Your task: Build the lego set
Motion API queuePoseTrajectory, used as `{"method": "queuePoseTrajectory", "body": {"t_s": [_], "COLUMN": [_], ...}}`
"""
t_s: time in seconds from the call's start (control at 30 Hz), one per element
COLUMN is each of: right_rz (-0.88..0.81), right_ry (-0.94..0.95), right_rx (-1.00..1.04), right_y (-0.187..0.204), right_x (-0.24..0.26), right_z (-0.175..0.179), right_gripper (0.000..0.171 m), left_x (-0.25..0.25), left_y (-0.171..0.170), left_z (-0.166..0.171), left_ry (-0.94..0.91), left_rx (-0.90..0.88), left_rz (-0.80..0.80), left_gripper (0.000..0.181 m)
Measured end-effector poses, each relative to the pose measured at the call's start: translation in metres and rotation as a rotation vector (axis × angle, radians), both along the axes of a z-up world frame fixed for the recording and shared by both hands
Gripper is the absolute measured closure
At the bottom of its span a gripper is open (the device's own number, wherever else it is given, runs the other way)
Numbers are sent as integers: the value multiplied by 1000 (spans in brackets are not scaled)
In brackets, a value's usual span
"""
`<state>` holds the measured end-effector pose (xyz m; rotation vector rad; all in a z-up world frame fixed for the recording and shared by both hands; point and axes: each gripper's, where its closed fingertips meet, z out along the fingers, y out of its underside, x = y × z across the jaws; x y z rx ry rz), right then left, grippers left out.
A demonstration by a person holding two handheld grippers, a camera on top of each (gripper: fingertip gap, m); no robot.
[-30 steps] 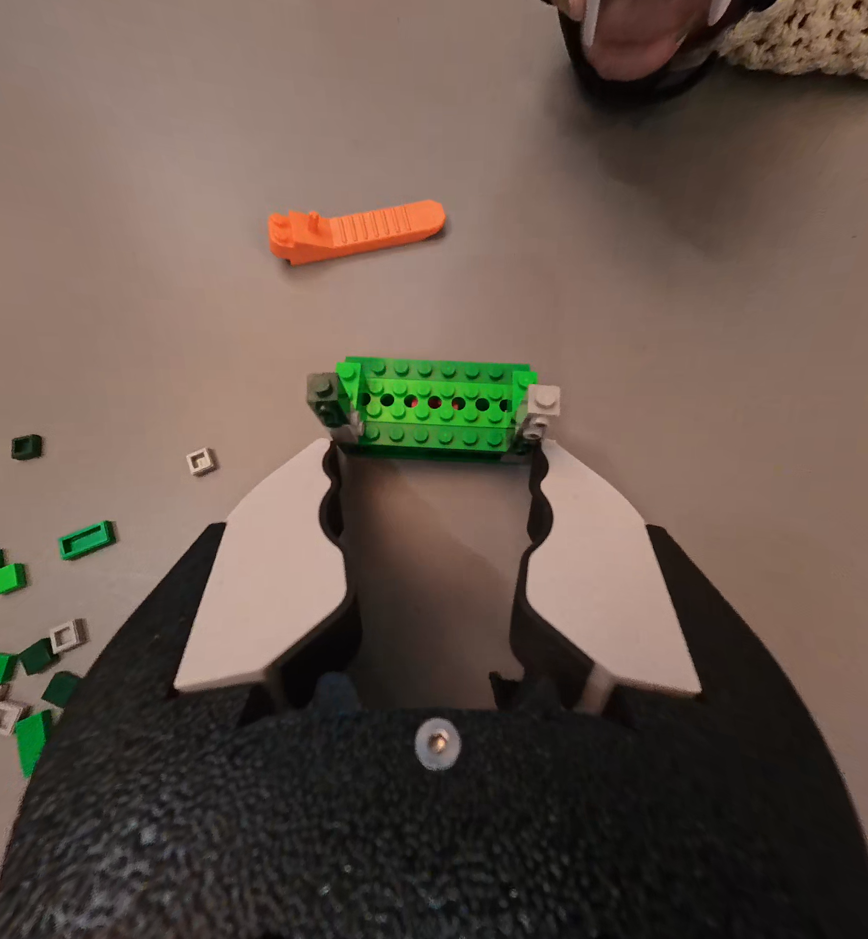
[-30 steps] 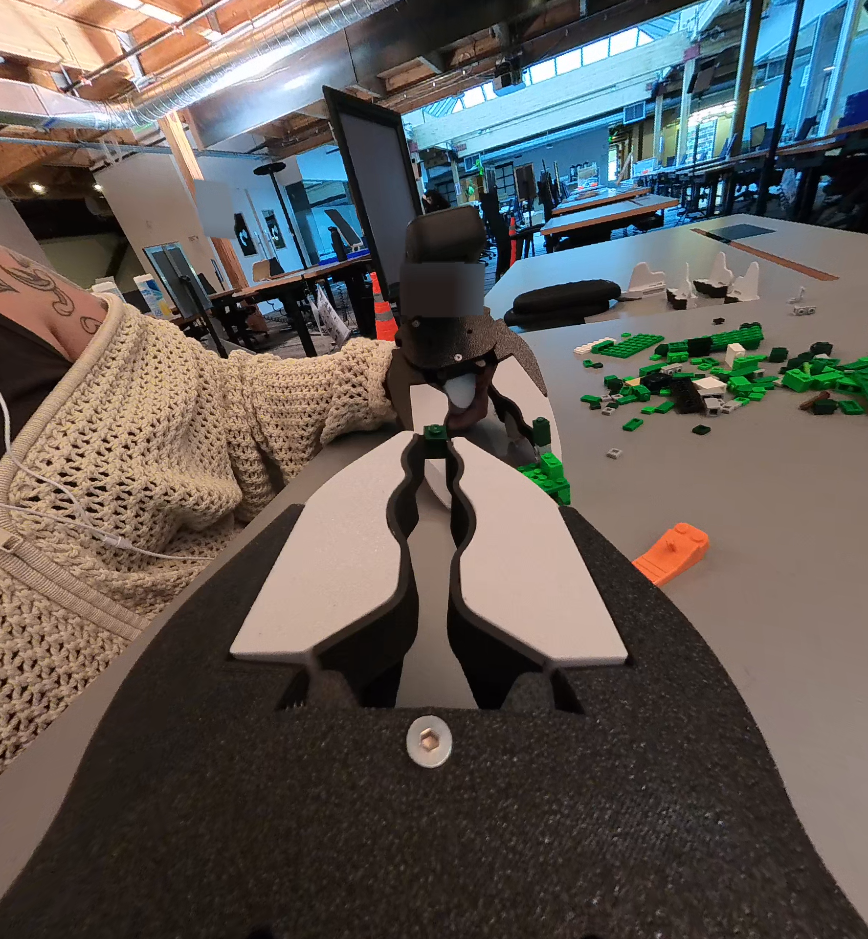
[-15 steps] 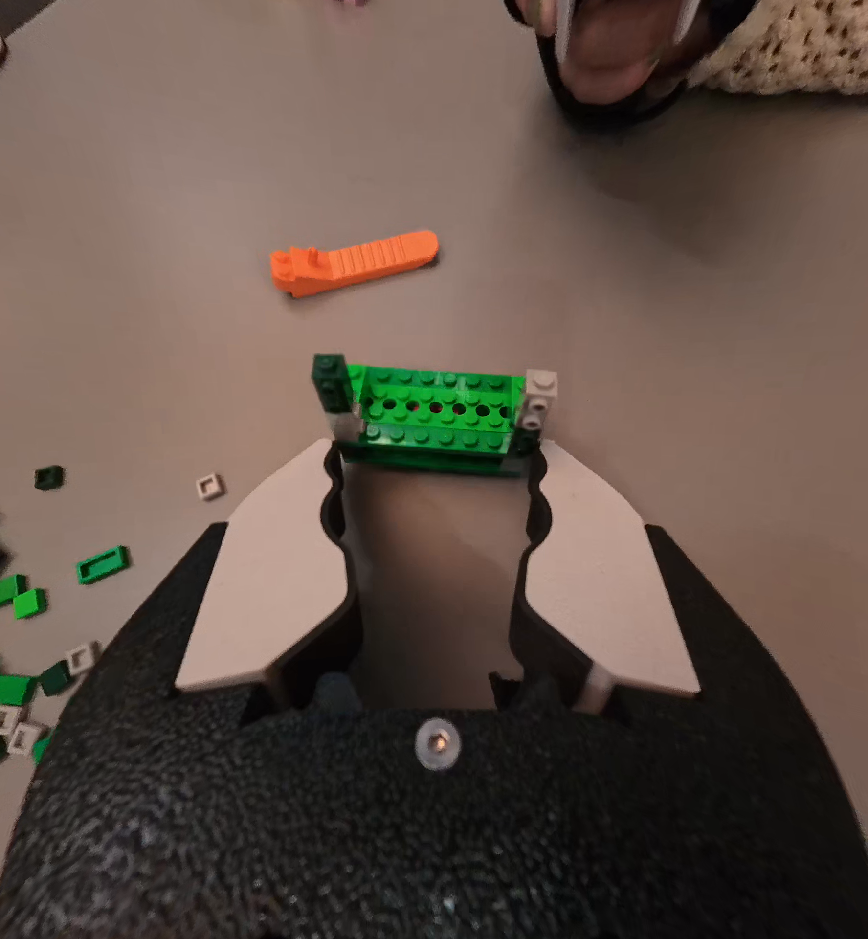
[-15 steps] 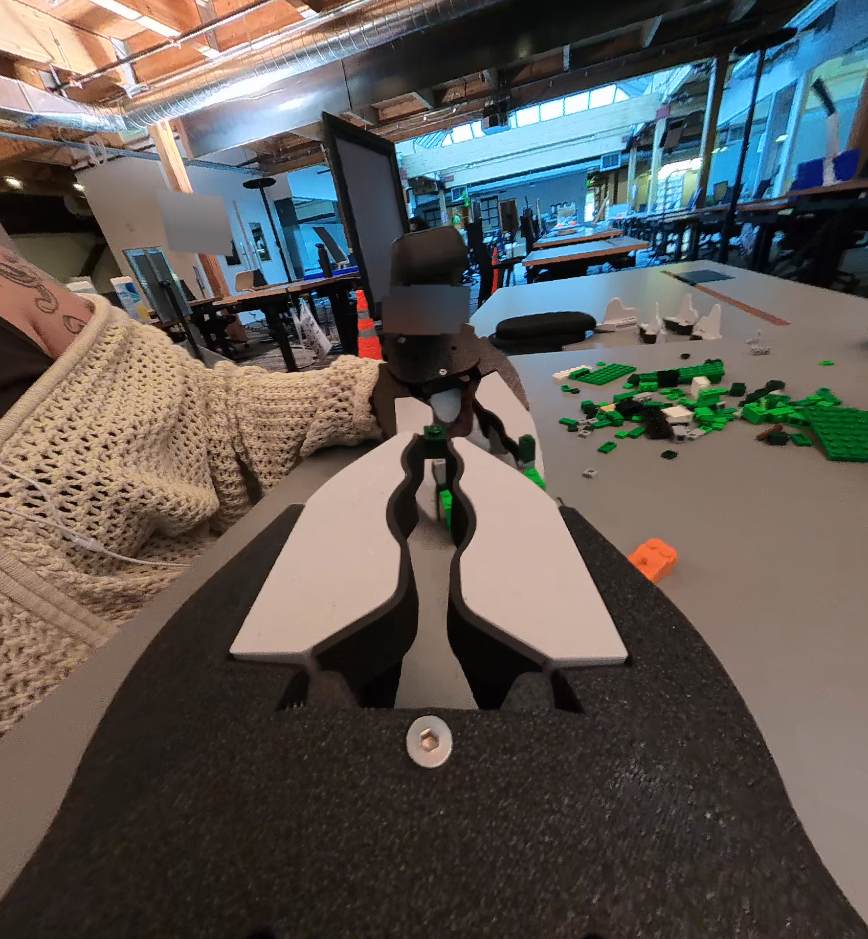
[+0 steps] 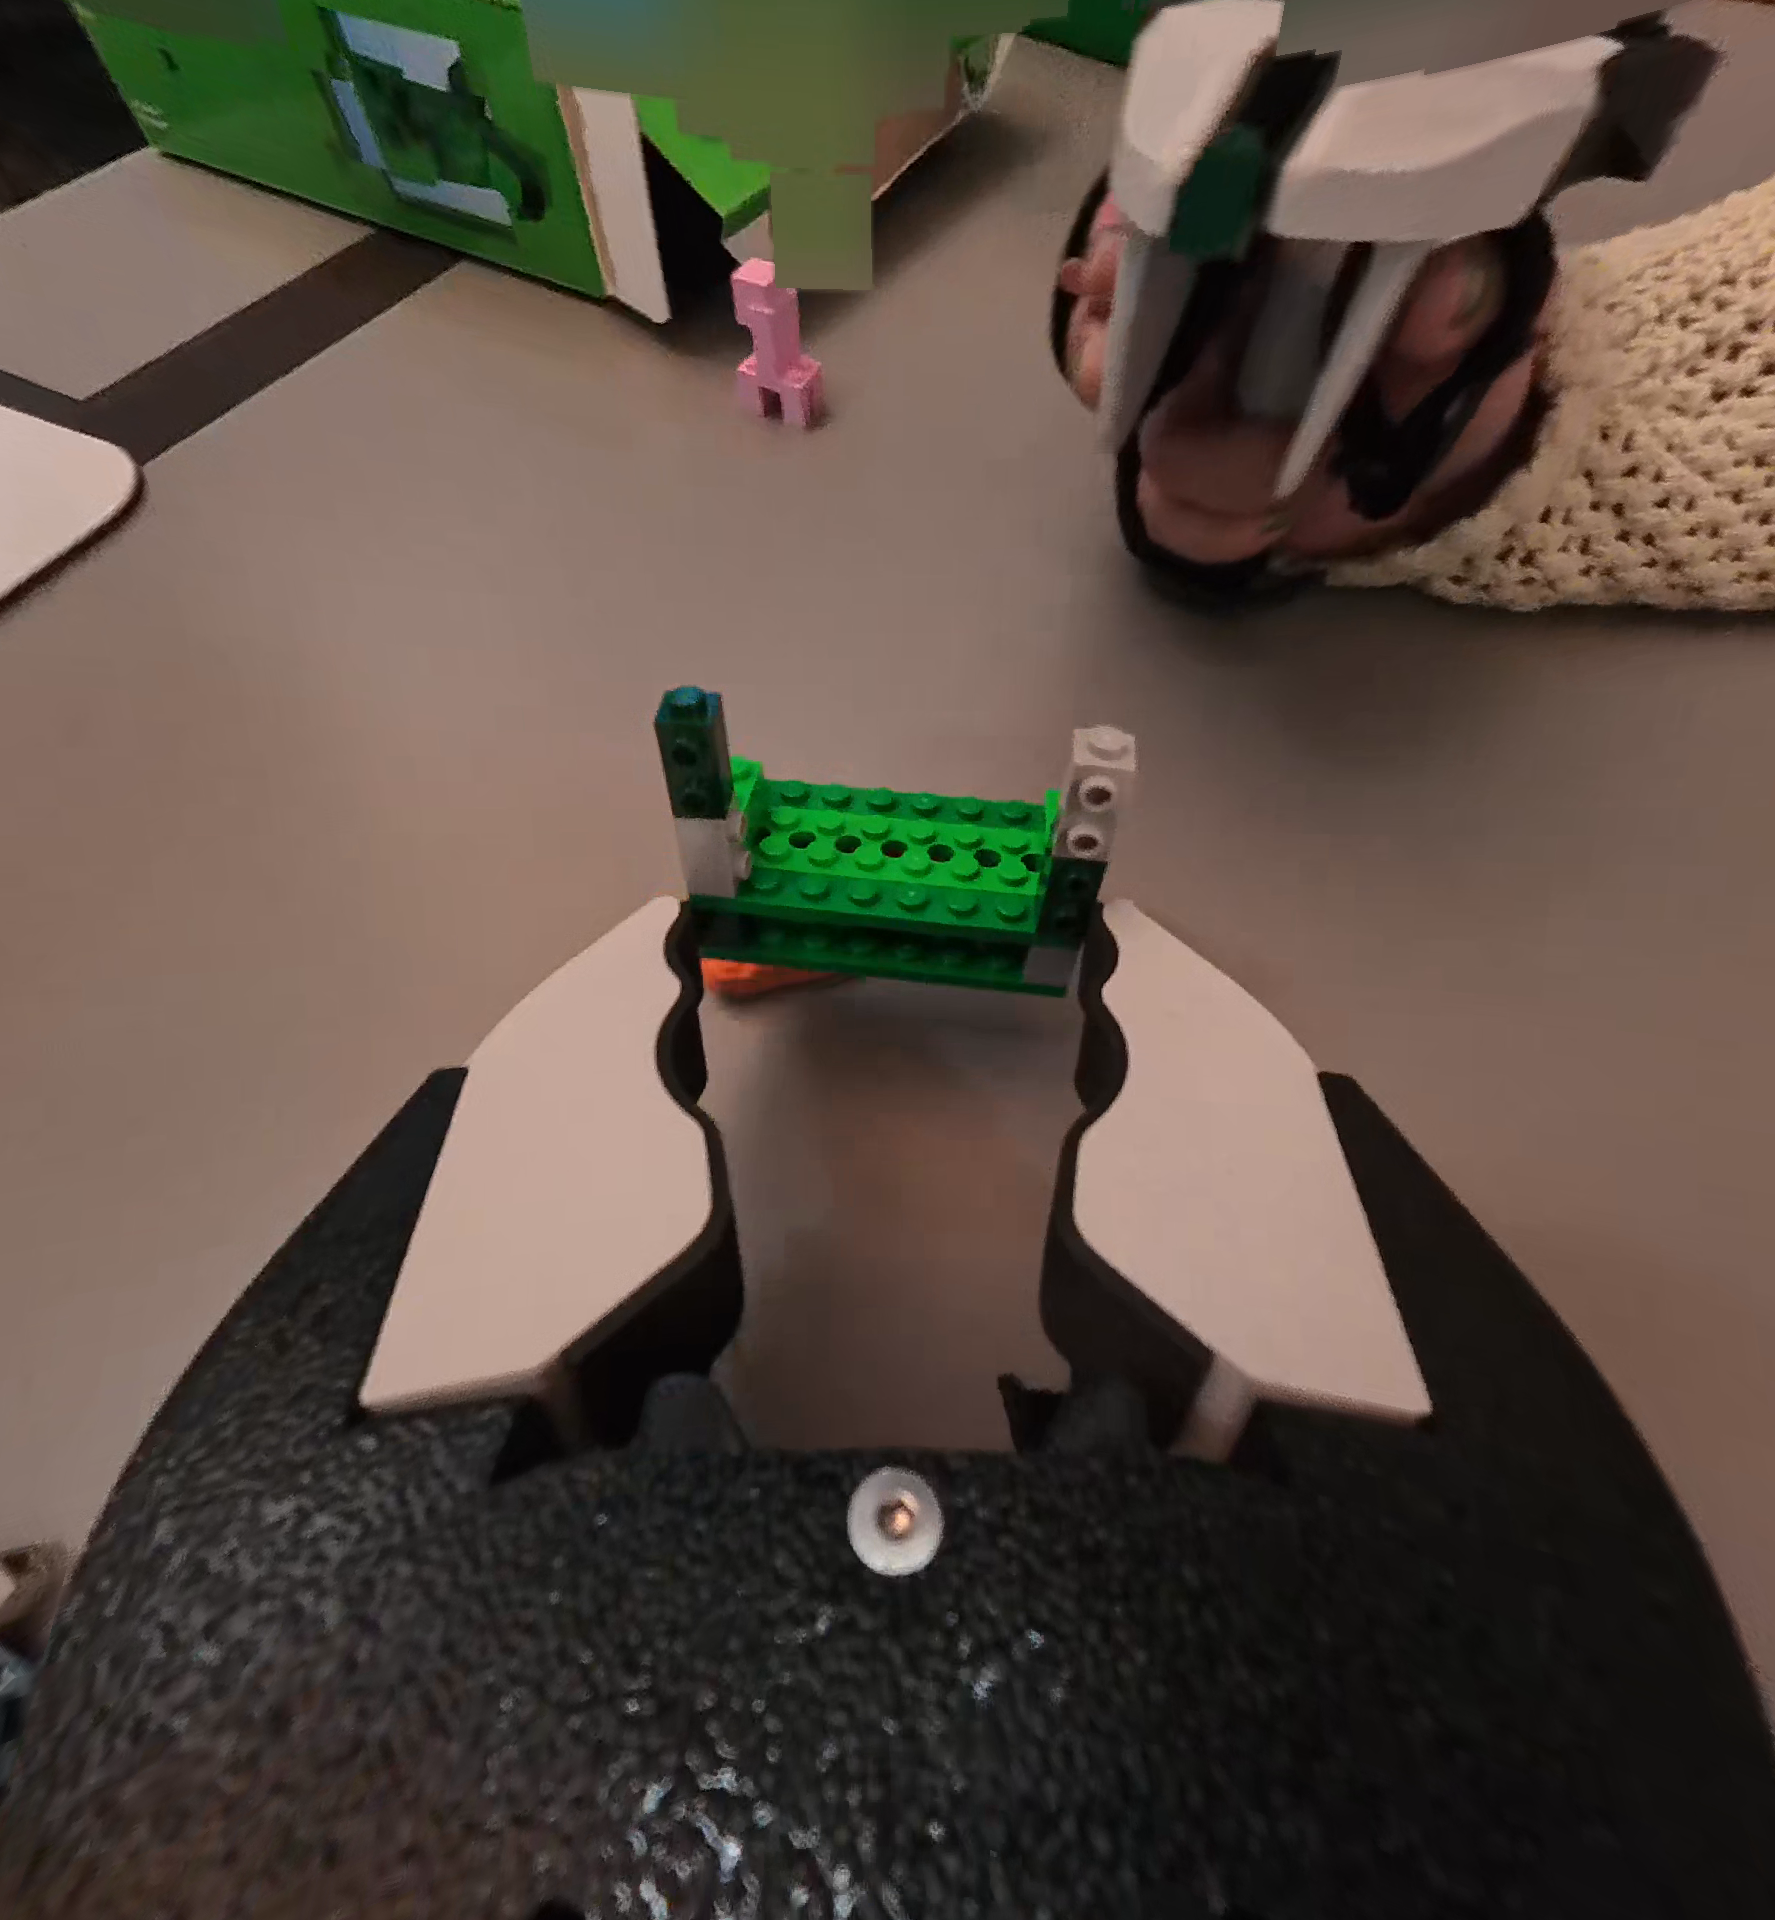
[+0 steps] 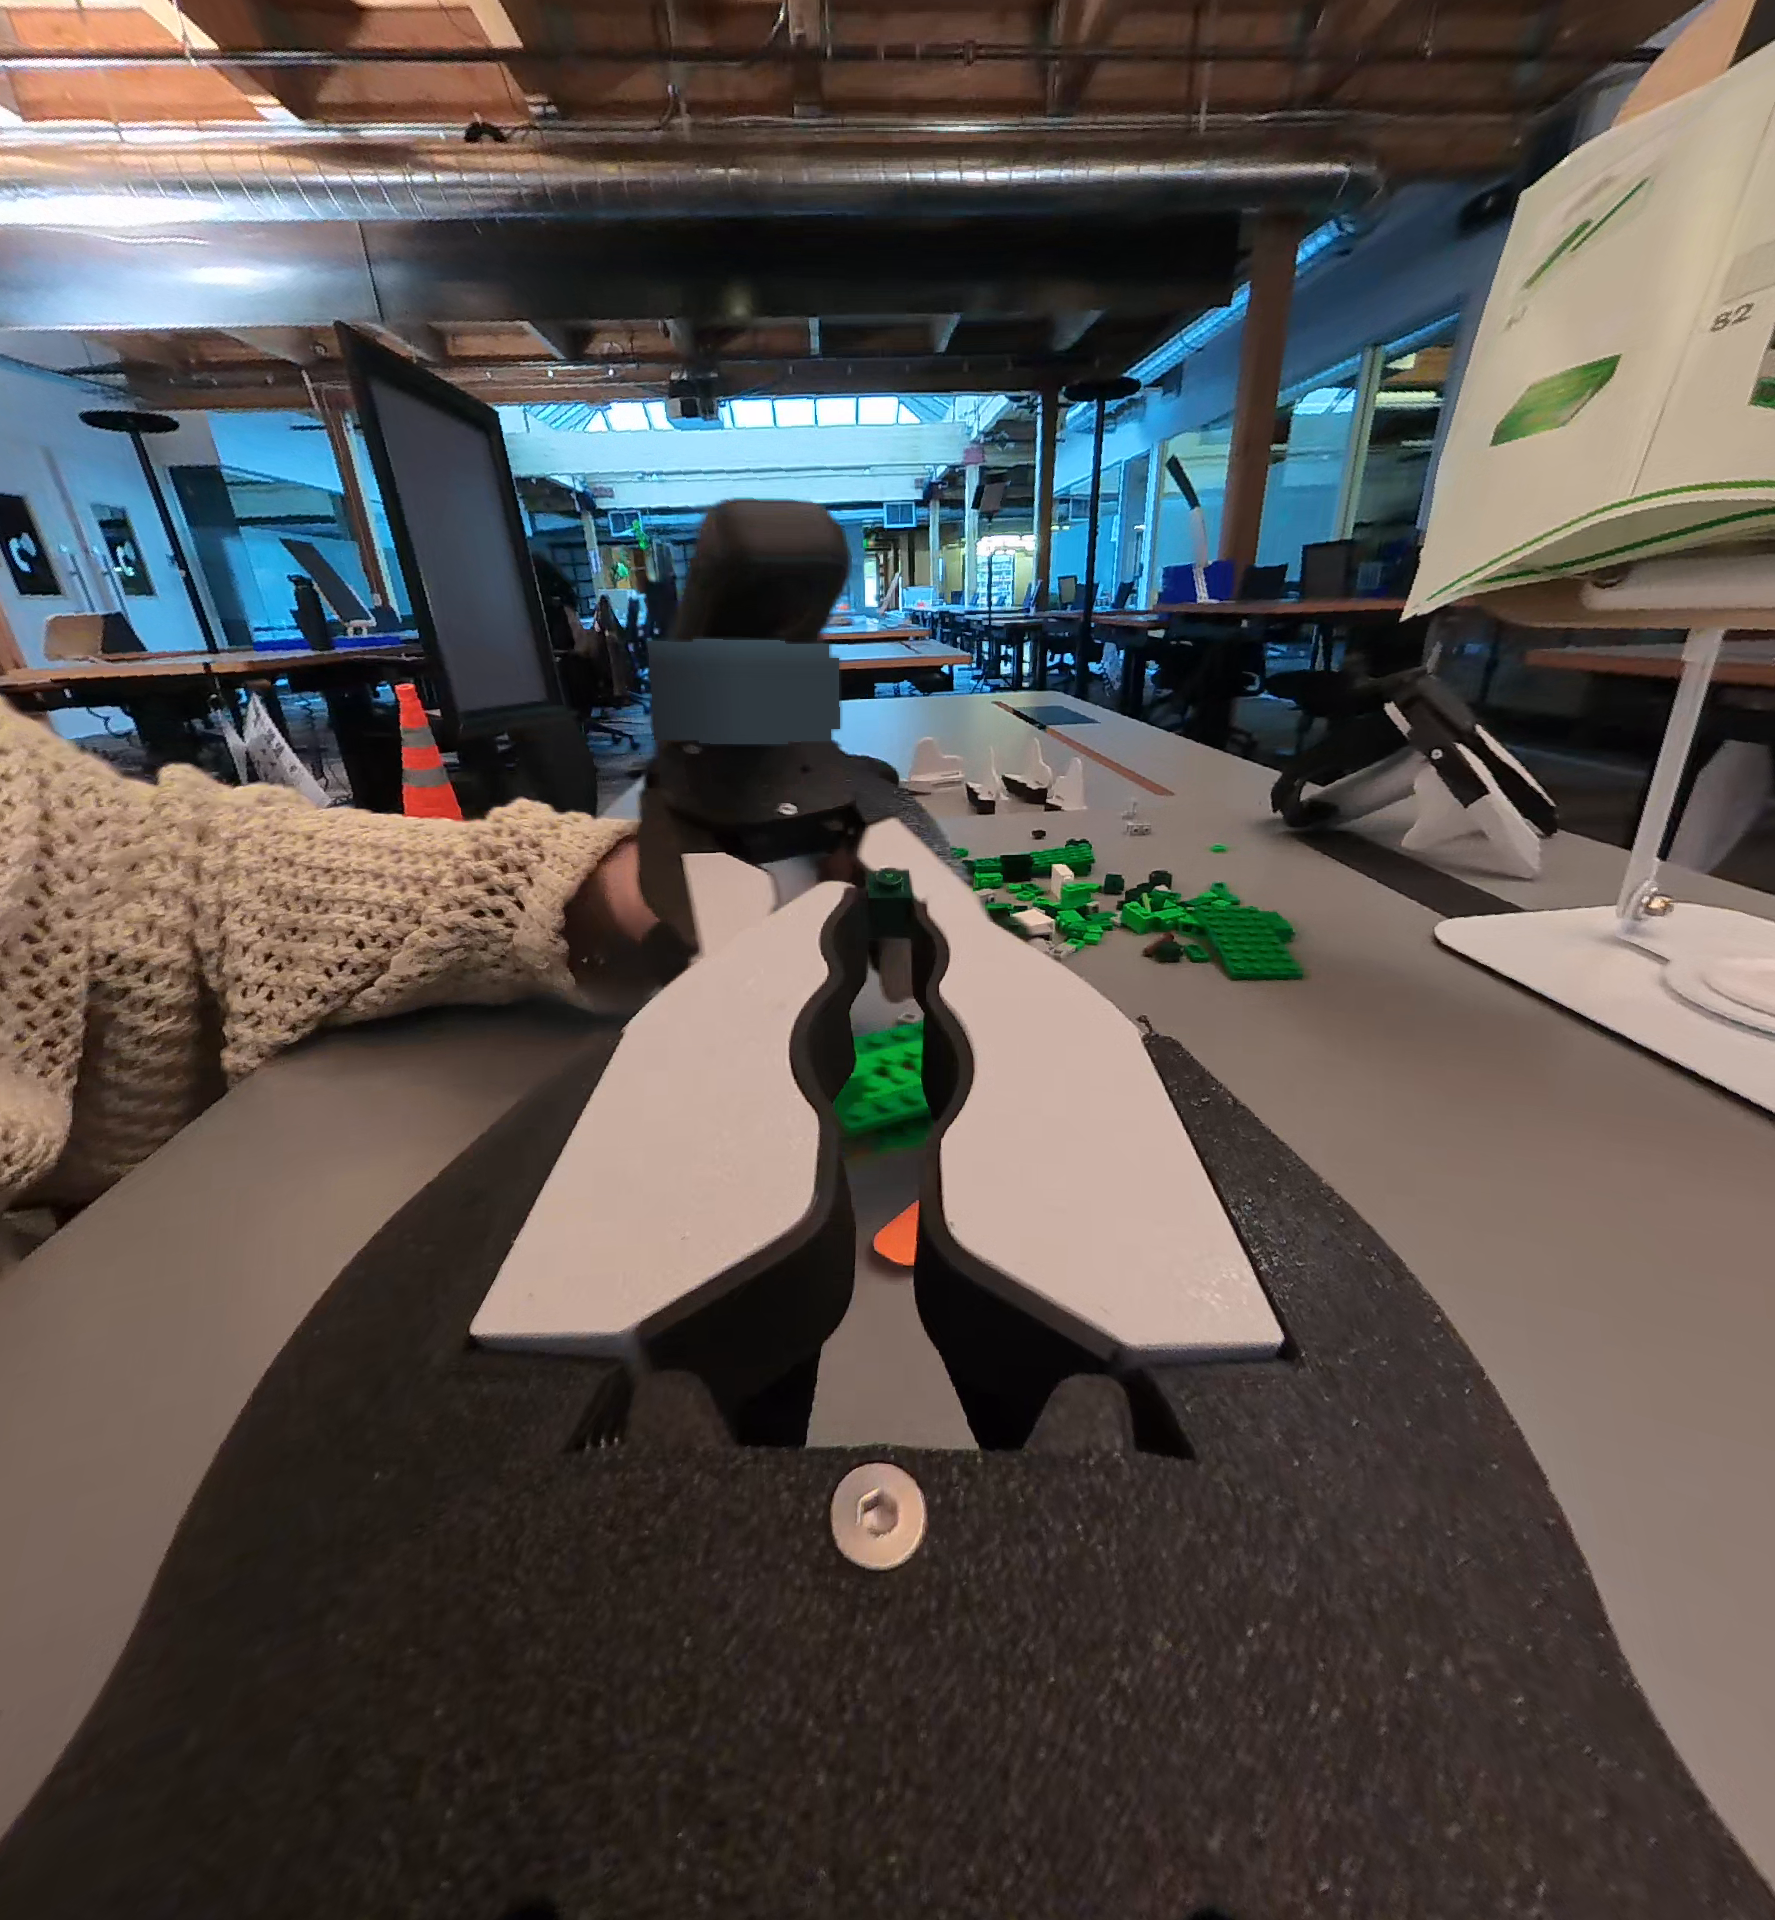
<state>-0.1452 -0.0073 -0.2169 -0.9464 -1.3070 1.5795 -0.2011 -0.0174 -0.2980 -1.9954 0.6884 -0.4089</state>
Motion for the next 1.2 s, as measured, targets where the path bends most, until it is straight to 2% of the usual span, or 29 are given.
{"method": "queuePoseTrajectory", "body": {"t_s": [0.27,0.77,0.83,0.9,0.97,1.03,1.13,1.2], "right_rz": [-35,-44,-46,-48,-47,-45,-44,-47], "right_ry": [-6,-10,-10,-9,-10,-14,-15,-10], "right_rx": [28,18,21,21,22,23,27,30], "right_y": [2,3,3,3,3,3,2,2], "right_x": [-2,-2,-2,-2,-2,-3,-3,-2], "right_z": [-2,-3,-3,-3,-3,-3,-4,-3], "right_gripper": [164,164,164,164,164,164,164,164], "left_x": [-18,-18,-11,7,26,36,42,41], "left_y": [11,3,-1,-14,-35,-52,-67,-66], "left_z": [2,2,3,2,-1,-6,-21,-24], "left_ry": [81,87,76,47,-3,-48,-29,6], "left_rx": [128,134,133,118,42,-57,-182,-170], "left_rz": [181,206,144,-20,-209,-311,-377,-362], "left_gripper": [111,111,111,111,111,111,111,111]}}
